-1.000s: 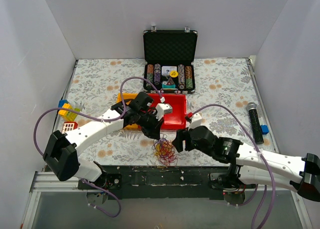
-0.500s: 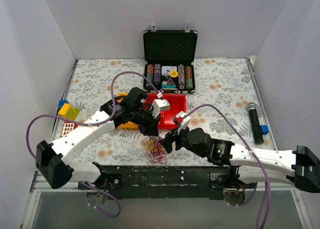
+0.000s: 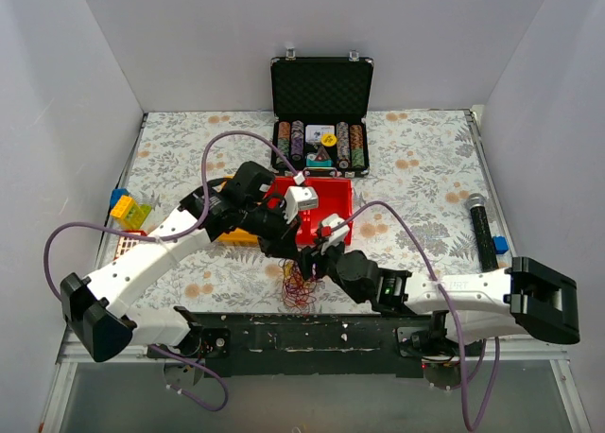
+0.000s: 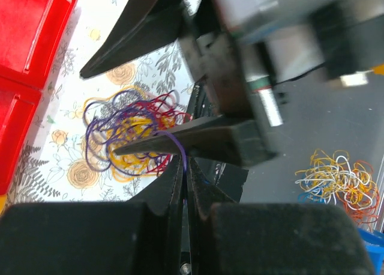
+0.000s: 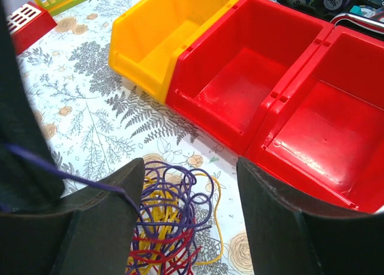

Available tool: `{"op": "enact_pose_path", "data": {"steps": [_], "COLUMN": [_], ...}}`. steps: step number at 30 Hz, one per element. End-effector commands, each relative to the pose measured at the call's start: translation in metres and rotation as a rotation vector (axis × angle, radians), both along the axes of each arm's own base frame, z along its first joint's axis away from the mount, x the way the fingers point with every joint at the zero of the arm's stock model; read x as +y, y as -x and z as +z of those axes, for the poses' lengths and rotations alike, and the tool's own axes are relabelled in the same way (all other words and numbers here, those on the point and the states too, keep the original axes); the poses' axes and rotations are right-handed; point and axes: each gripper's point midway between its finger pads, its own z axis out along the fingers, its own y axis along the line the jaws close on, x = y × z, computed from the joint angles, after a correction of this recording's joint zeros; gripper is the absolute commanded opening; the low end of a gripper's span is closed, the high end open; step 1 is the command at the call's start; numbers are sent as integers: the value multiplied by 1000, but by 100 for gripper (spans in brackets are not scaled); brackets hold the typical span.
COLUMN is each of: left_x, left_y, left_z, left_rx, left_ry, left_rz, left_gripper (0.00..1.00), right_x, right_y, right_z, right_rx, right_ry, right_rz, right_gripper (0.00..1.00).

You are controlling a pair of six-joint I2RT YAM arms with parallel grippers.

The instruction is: Untangle the cables

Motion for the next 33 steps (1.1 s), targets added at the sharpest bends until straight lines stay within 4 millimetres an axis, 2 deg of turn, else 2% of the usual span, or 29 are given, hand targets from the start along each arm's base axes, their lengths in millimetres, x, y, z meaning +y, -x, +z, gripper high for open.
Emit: {"op": "enact_pose_path", "data": {"steps": [1,4,6,13,17,22,25,29,33], "left_x": [-8,-10,-12,-20,-19,-11,0,29,57], "left_y": [31,39,41,26,15,-5,-21,-51,-60], "left_z": [60,86,103,162,206,261,301,363,398], "left_rx": [-6,-11,-19,-136,-280,-498,-669,-918,-1092], "left_ry": [193,258,289,377,449,524,586,685,731], "left_rz": [-139,-179,-192,-149,-103,-6,97,340,472], "left_gripper": [0,0,0,0,0,0,0,0,0], "right_x": [14,24,23,5,-10,-26,-33,-39,-41], "right_y": [-12,-6,-1,24,35,43,45,46,45], "right_z": [17,-4,-23,-80,-105,-123,-130,-132,-130], "right_rx": [-52,-1,38,147,188,219,241,258,257], "right_ry": [-85,-46,-16,94,180,241,254,258,259], "right_rz": [-59,-21,-17,-15,-49,-82,-106,-125,-132], "right_gripper": [69,64,62,59,58,59,62,65,65]}}
